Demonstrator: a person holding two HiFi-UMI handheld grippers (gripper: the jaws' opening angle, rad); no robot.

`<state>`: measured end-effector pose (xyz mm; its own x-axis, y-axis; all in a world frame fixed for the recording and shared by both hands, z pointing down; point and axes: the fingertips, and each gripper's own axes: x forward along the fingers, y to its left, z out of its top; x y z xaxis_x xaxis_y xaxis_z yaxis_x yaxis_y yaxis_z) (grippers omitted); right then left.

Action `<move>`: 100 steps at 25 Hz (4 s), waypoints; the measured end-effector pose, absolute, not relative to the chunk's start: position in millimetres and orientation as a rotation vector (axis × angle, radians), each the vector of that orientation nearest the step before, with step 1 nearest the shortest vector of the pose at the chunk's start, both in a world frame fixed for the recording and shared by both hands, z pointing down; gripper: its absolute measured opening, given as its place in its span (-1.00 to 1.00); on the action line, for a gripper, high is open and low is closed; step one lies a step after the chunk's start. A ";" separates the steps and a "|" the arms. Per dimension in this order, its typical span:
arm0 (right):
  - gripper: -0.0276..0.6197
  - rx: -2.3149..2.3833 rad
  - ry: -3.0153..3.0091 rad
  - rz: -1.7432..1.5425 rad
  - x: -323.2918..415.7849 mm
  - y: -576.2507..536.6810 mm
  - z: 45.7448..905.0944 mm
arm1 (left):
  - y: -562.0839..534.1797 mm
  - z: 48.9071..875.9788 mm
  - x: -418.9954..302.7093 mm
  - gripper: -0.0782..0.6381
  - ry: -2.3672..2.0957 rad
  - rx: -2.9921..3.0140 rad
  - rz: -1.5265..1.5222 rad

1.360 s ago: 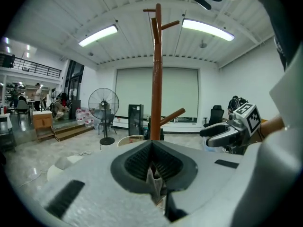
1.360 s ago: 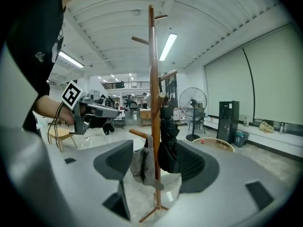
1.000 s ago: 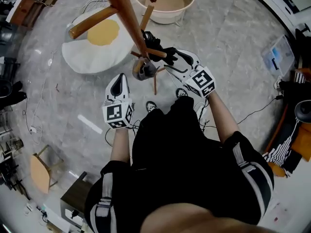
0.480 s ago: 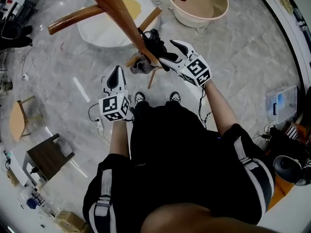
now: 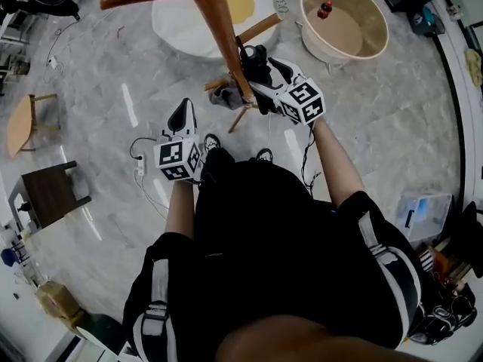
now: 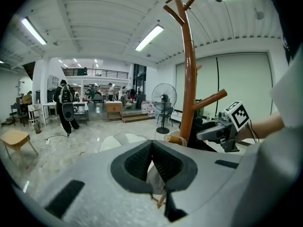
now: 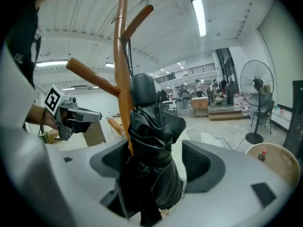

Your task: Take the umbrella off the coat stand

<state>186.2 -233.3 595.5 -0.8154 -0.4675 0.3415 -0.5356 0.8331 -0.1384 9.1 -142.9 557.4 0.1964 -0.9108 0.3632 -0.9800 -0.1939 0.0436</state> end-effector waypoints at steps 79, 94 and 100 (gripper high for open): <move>-0.18 1.272 -2.616 0.177 236.7 -245.5 500.5 | -152.8 524.4 41.9 -0.79 -1.636 2.376 0.241; -0.18 1.391 -2.566 0.163 268.4 -230.8 490.8 | -150.1 524.7 49.3 -0.79 -1.581 2.412 0.250; -0.18 1.464 -2.523 0.183 287.4 -209.2 489.8 | -140.6 527.0 54.0 -0.79 -1.530 2.437 0.255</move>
